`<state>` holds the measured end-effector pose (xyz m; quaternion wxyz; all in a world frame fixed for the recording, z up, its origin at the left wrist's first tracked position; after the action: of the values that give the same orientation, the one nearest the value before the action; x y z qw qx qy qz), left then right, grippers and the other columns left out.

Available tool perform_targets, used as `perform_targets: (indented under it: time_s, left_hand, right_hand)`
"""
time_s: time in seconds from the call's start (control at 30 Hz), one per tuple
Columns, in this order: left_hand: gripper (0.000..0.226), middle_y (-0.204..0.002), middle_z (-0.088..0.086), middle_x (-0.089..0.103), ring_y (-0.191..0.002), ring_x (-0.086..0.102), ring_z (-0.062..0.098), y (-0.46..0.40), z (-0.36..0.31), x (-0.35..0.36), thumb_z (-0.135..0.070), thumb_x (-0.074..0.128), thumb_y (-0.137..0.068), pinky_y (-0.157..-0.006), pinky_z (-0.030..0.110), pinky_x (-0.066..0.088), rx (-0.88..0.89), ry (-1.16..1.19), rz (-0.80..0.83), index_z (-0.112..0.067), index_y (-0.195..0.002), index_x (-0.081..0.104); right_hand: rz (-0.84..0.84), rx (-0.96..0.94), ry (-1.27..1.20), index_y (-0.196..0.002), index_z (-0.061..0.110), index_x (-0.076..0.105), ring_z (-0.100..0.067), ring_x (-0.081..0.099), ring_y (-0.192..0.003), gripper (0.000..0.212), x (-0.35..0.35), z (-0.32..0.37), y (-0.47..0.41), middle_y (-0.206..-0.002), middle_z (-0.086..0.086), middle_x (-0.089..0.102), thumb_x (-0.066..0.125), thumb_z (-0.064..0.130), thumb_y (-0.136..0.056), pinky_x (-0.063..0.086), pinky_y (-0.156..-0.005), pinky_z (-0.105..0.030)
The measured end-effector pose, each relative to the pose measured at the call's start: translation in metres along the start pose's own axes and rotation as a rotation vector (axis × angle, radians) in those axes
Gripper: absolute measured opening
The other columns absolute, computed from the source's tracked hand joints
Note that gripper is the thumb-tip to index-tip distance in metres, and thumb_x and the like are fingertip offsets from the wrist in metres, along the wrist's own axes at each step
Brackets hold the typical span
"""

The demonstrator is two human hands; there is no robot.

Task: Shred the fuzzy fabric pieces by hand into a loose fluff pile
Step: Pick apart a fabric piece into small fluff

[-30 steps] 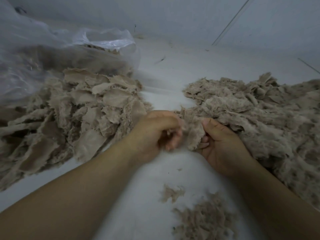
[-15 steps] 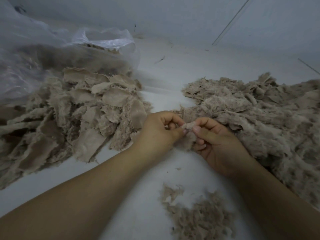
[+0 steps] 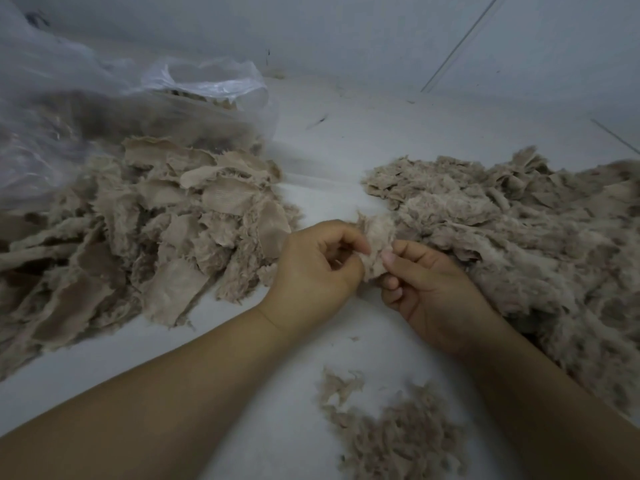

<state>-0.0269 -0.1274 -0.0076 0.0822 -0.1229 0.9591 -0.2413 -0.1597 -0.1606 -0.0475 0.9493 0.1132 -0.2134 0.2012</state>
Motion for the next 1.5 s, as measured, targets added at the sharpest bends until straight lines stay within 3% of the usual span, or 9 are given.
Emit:
perform_targets:
  time_s: [0.17,0.53,0.73,0.93,1.1,1.23,1.33,1.4,1.5]
  left_hand:
    - [0.005,-0.055,0.002,0.058,-0.045,0.062,0.028,0.002,0.013,0.007,-0.007,0.057,-0.077,-0.044,0.035,0.055,-0.209,0.146,0.101,-0.01,-0.076,0.061]
    - [0.02,-0.061,0.022,0.063,-0.036,0.055,0.02,0.008,0.021,0.023,-0.011,0.068,-0.09,-0.039,0.027,0.046,-0.288,0.189,0.268,-0.017,-0.071,0.065]
    - [0.023,-0.054,0.01,0.057,-0.036,0.05,0.021,0.003,0.034,0.012,-0.014,0.049,-0.1,-0.036,0.023,0.042,-0.518,0.492,0.089,-0.008,-0.078,0.053]
    - [0.037,-0.061,0.016,0.064,-0.039,0.055,0.024,0.006,0.03,0.024,-0.049,0.073,-0.074,-0.035,0.026,0.045,-0.45,0.319,0.228,-0.015,-0.081,0.061]
    - [0.047,-0.065,0.014,0.062,-0.043,0.056,0.026,0.006,0.028,0.023,-0.057,0.076,-0.07,-0.041,0.029,0.048,-0.449,0.346,0.258,-0.017,-0.086,0.058]
    - [0.019,-0.056,0.017,0.061,-0.036,0.053,0.021,0.007,0.029,0.019,-0.022,0.064,-0.094,-0.034,0.025,0.044,-0.433,0.247,0.169,-0.015,-0.077,0.059]
    - [0.03,-0.048,0.004,0.059,-0.034,0.053,0.015,0.008,0.03,0.015,-0.021,0.049,-0.102,-0.032,0.02,0.04,-0.469,0.249,0.128,-0.013,-0.075,0.061]
    - [0.032,-0.046,0.004,0.059,-0.033,0.053,0.014,0.007,0.03,0.016,-0.024,0.047,-0.103,-0.032,0.02,0.039,-0.476,0.24,0.14,-0.01,-0.077,0.061]
    - [0.034,-0.05,0.008,0.061,-0.035,0.053,0.016,0.008,0.027,0.02,-0.025,0.048,-0.103,-0.033,0.021,0.041,-0.455,0.231,0.163,-0.013,-0.074,0.062]
  right_hand:
    - [0.008,-0.002,0.017,-0.066,0.017,0.068,-0.005,0.046,-0.048,0.011,-0.001,-0.001,-0.002,-0.064,-0.002,0.057,0.064,0.007,-0.07,0.037,-0.044,-0.014]
    - [0.021,0.023,0.063,-0.075,0.009,0.061,-0.007,0.039,-0.048,0.016,0.002,-0.001,0.003,-0.058,-0.002,0.049,0.064,0.024,-0.078,0.034,-0.045,-0.016]
    - [-0.012,0.014,-0.01,-0.077,0.008,0.07,-0.007,0.04,-0.047,0.022,0.0,0.001,-0.001,-0.063,-0.004,0.057,0.05,0.01,-0.087,0.029,-0.042,-0.015]
    - [0.001,0.018,0.078,-0.116,-0.014,0.052,-0.015,0.036,-0.057,0.035,0.005,0.002,0.003,-0.093,-0.026,0.045,0.05,0.012,-0.091,0.031,-0.047,-0.019]
    - [-0.045,0.013,0.12,-0.107,-0.024,0.048,-0.021,0.035,-0.059,0.033,-0.002,0.001,0.002,-0.087,-0.027,0.044,0.047,0.008,-0.099,0.027,-0.053,-0.027]
    - [-0.072,0.032,0.092,-0.075,0.003,0.055,-0.008,0.042,-0.043,0.021,-0.007,-0.001,0.0,-0.054,-0.007,0.051,0.047,0.0,-0.094,0.032,-0.043,-0.017]
    - [-0.102,0.037,0.041,-0.073,0.006,0.053,-0.008,0.043,-0.04,0.025,-0.01,-0.002,-0.001,-0.051,-0.004,0.051,0.044,-0.003,-0.094,0.032,-0.04,-0.016]
    - [-0.089,0.034,0.045,-0.085,-0.006,0.054,-0.019,0.046,-0.048,0.014,-0.006,-0.001,0.001,-0.063,-0.016,0.055,0.046,0.002,-0.094,0.038,-0.046,-0.024]
    - [-0.059,0.007,0.092,-0.118,-0.021,0.051,-0.04,0.047,-0.087,0.057,0.002,0.002,0.005,-0.104,-0.043,0.053,0.059,0.024,-0.082,0.034,-0.082,-0.049]
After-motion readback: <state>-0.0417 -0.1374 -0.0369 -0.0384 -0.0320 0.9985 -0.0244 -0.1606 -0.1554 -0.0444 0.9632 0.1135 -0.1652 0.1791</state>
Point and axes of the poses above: each hand's wrist, its own y-axis away from the middle knuckle, its own x-axis out of the palm, z = x × y, the point moved 8 cm from there along -y, towards the middle knuckle
